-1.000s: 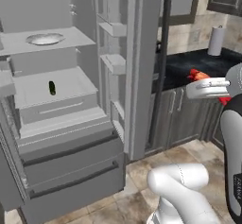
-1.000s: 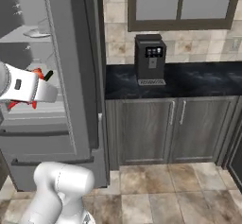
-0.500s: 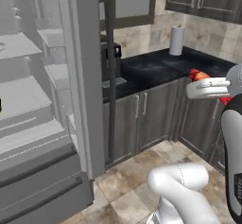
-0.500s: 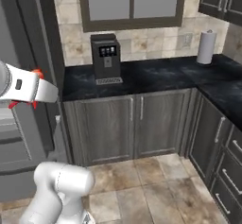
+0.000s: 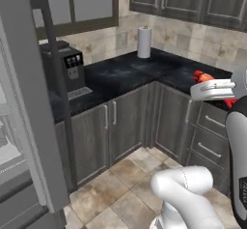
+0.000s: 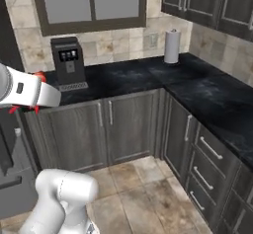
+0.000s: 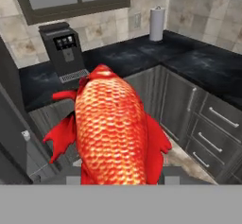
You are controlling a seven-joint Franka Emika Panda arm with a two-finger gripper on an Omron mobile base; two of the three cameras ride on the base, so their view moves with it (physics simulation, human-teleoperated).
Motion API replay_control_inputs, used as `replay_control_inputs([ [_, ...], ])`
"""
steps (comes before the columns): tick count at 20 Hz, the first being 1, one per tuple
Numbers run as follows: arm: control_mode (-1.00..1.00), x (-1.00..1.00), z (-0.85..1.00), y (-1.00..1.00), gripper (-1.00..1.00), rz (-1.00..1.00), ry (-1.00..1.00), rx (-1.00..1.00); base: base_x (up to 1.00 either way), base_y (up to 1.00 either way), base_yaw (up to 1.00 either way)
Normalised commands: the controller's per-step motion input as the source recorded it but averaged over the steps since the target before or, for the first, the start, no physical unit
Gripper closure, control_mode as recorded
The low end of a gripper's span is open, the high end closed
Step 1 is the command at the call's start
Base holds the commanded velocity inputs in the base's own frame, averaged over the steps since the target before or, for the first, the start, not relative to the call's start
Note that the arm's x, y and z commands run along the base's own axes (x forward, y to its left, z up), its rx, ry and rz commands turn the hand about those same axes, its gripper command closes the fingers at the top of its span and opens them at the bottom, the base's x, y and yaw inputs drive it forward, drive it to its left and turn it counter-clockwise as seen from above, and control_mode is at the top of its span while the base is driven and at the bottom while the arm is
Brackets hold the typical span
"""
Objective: Transport the fish from the fridge to the microwave and turn on the microwave.
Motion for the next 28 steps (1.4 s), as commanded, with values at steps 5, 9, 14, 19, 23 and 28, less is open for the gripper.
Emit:
replay_control_inputs([
  [5,1.00,0.00,0.00,0.00,1.00,0.00,0.00,0.00,-0.08,-0.61,-0.31],
  [9,1.00,0.00,0.00,0.00,1.00,0.00,0.00,0.00,-0.17,-0.56,-0.32],
  [14,1.00,0.00,0.00,0.00,1.00,0.00,0.00,0.00,-0.18,-0.52,-0.33],
  [19,1.00,0.00,0.00,0.00,1.00,0.00,0.00,0.00,-0.19,-0.53,-0.33],
  [23,1.00,0.00,0.00,0.00,1.00,0.00,0.00,0.00,-0.12,-0.43,-0.31],
  [28,1.00,0.00,0.00,0.00,1.00,0.00,0.00,0.00,-0.19,-0.15,-0.26],
])
